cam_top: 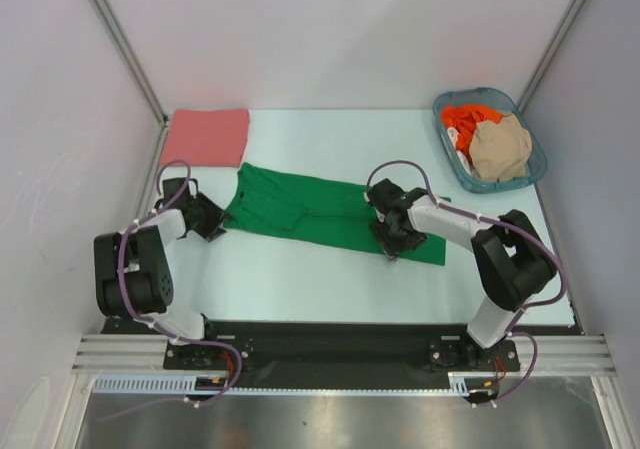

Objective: Fold and stack the t-shirts
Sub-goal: Fold the tshirt

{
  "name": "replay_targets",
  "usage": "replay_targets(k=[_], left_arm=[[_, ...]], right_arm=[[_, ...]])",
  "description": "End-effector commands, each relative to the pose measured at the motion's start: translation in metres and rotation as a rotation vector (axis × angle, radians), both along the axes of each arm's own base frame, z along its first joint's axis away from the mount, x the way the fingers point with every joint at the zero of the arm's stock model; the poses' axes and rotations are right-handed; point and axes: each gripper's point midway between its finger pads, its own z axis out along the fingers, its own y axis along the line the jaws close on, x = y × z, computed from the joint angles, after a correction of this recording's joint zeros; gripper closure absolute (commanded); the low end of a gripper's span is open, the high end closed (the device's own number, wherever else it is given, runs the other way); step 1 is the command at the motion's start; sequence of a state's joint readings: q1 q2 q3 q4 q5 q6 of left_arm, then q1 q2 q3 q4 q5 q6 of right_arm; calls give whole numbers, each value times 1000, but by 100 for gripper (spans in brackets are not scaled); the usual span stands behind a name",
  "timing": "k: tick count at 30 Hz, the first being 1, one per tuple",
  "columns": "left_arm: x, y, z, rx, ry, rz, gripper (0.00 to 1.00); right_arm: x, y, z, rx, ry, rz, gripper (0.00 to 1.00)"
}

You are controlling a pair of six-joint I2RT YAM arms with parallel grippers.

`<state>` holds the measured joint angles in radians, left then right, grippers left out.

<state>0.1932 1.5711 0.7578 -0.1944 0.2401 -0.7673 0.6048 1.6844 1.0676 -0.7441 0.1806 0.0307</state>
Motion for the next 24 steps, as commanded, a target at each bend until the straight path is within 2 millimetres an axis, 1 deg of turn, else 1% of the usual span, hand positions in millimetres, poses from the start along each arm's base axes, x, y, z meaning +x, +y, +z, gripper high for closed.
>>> replay_targets(k=[1, 4, 8, 11, 12, 15, 16, 17, 18, 19, 21, 22, 23, 24], left_arm=[[7, 11, -3, 31, 2, 28, 48], [11, 10, -2, 24, -5, 25, 49], [13, 14, 0, 47, -6, 23, 53], [13, 17, -1, 71, -3, 18, 58], [13, 17, -2, 71, 0, 16, 64], [13, 18, -5, 76, 6, 5, 69], [14, 19, -4, 86, 2, 1, 71], [14, 20, -4, 92, 4, 2, 75], [15, 20, -5, 93, 5, -4, 77], [19, 21, -2, 100, -5, -10, 80], [25, 23, 1, 108, -16, -16, 87], [32, 25, 5, 119, -31, -21, 90], [37, 27, 7, 128, -39, -24, 93], [41, 28, 9, 134, -44, -27, 97]], right_arm=[[13, -1, -6, -37, -36, 42, 39], [14, 0, -8, -33, -39, 44, 41], [12, -2, -11, -46, -25, 53, 45], [12, -3, -15, -51, -23, 52, 48], [10, -3, -17, -55, -9, 55, 49], [9, -3, -19, -52, -4, 47, 55], [7, -4, -21, -57, 2, 46, 63], [4, -5, -23, -60, 12, 34, 68], [2, -5, -23, -59, 23, 33, 73], [-3, -5, -24, -60, 45, 12, 84], [-13, -2, -24, -51, 90, -25, 88], [-14, 0, -23, -53, 90, -37, 92], [-14, 6, -19, -41, 88, -46, 94], [-20, 8, -18, -35, 118, -95, 97]])
